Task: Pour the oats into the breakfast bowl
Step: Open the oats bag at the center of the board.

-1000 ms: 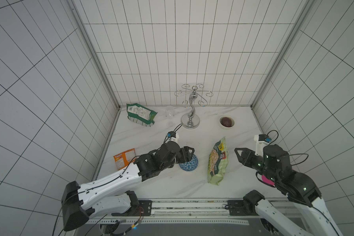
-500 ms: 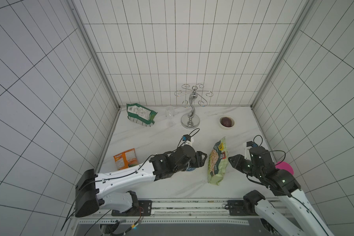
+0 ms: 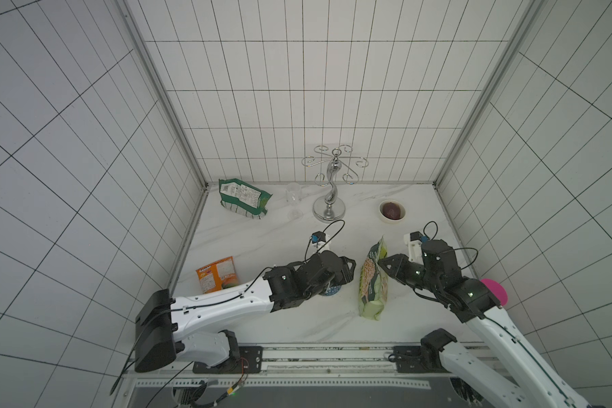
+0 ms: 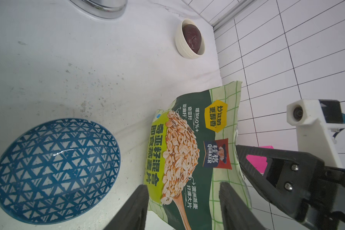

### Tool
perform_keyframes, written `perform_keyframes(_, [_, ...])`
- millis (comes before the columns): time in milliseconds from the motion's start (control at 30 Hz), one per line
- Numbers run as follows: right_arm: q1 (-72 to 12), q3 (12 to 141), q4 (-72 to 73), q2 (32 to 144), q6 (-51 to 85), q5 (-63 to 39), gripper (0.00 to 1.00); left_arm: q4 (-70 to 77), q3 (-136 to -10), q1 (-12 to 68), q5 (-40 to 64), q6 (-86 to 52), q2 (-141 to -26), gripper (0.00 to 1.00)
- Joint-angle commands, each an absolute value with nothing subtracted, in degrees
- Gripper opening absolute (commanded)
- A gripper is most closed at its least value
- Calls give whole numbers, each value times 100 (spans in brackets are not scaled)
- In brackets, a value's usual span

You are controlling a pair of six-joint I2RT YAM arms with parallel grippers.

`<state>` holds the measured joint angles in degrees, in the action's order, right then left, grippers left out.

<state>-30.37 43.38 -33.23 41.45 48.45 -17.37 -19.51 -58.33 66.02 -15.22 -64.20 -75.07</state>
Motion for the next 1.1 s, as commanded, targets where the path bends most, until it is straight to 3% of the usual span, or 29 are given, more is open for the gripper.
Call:
perform_keyframes(0, [-3007,4540,-3425,4062,4720,-1599,22,-1887,-5867,6626,-1731,-6578,-7370,59])
perform_keyframes(167, [-3012,4792,-4137,3677,4532,-1042,25,-1836,-5922,6622,-1560,-6440,-7351,59])
perform_keyframes(333, [-3006,4916,-4331,3611,4396,-1142,33,-1720,-5992,6624,-1170,-6220,-7397,61])
perform_keyframes(1067, [-3006,4974,-4416,4074,4074,-1314,30,-1648,-6132,6618,-740,-6131,-7704,64])
